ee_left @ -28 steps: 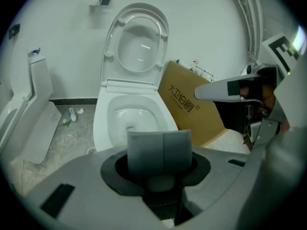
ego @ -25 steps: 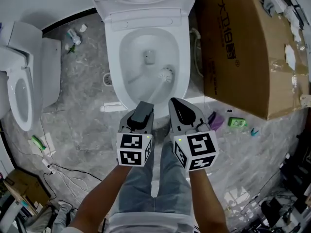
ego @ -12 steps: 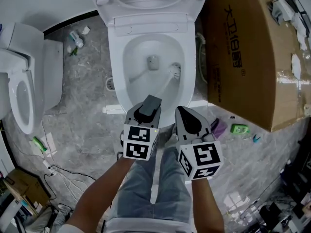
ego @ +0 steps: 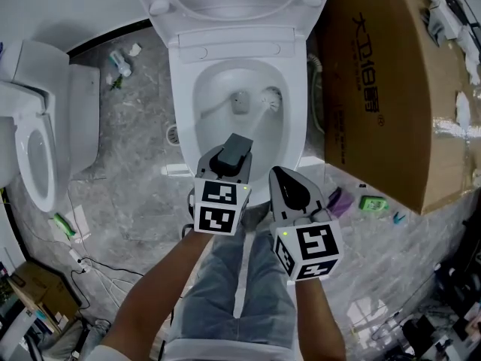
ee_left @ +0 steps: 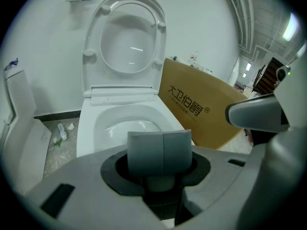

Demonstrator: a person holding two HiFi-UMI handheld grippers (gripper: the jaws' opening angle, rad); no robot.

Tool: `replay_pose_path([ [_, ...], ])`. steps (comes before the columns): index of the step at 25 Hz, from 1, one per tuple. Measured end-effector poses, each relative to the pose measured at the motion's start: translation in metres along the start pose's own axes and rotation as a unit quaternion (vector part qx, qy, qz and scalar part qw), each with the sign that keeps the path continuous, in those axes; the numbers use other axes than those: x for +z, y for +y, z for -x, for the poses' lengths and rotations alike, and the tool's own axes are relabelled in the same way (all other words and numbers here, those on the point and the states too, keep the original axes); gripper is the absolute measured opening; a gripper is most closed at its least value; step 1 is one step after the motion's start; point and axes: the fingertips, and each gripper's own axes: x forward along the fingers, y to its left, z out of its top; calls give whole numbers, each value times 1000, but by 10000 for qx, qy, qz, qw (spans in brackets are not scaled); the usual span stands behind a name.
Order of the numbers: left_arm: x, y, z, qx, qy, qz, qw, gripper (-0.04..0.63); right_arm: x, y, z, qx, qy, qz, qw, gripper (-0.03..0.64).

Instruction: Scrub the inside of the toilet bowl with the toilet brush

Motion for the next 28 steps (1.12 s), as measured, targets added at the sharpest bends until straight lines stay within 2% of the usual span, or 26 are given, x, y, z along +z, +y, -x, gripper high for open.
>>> replay_pose_path([
  [12,19,48,-2,473,-53,-3,9989,152,0,3,-14,81,53,7,10000,1],
  [20,15,82,19,851,-23,21,9964,152,-1,19,-20,212,23,14,9998,1],
  [28,1,98,45,1185,217,67,9927,152,-5,31,-16,287,68,31,9996,2],
])
